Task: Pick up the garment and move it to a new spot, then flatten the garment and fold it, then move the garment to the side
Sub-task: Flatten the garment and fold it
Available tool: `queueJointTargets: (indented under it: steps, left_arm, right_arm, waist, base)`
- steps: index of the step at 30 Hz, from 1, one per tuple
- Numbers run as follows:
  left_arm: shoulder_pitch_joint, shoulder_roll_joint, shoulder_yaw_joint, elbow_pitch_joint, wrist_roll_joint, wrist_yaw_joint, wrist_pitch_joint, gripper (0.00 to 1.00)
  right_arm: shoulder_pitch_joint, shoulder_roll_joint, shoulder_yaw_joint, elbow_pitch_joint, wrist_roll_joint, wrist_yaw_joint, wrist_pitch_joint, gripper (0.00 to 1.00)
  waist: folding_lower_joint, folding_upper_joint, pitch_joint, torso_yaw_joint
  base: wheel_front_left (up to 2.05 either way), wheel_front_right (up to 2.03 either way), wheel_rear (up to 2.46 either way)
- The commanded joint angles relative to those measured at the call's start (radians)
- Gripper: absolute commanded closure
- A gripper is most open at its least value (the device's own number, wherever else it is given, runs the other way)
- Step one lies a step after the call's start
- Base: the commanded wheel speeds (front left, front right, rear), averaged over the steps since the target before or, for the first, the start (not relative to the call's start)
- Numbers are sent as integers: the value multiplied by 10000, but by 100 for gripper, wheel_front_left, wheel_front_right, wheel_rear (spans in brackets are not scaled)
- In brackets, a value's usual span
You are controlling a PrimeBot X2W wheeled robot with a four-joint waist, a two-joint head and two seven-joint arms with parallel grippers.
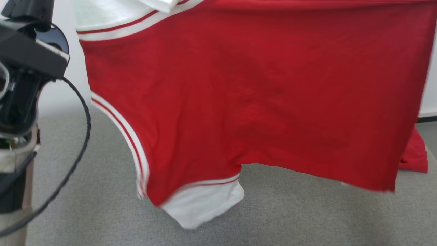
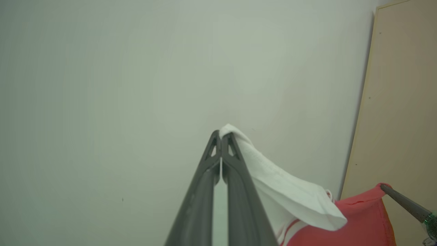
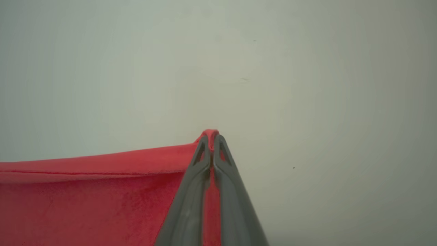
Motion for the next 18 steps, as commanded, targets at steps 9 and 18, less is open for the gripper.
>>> queueJointTargets:
  steps: [9,18]
  left_arm:
    - [-2673,-16,-1542,3875,2001,-398,-405,100]
    - [-7041,409,-2823,7001,5079,-707,-4549,100]
  right_arm:
    - [-2535,1163,878,2865,-1260,-27,-95,100]
    - [-6190,2440,668,5427,-3687,-27,-3377,100]
  waist:
    - [0,0,1791,-143]
    - [0,0,4618,-421]
  base:
    - [0,0,0]
    - [0,0,0]
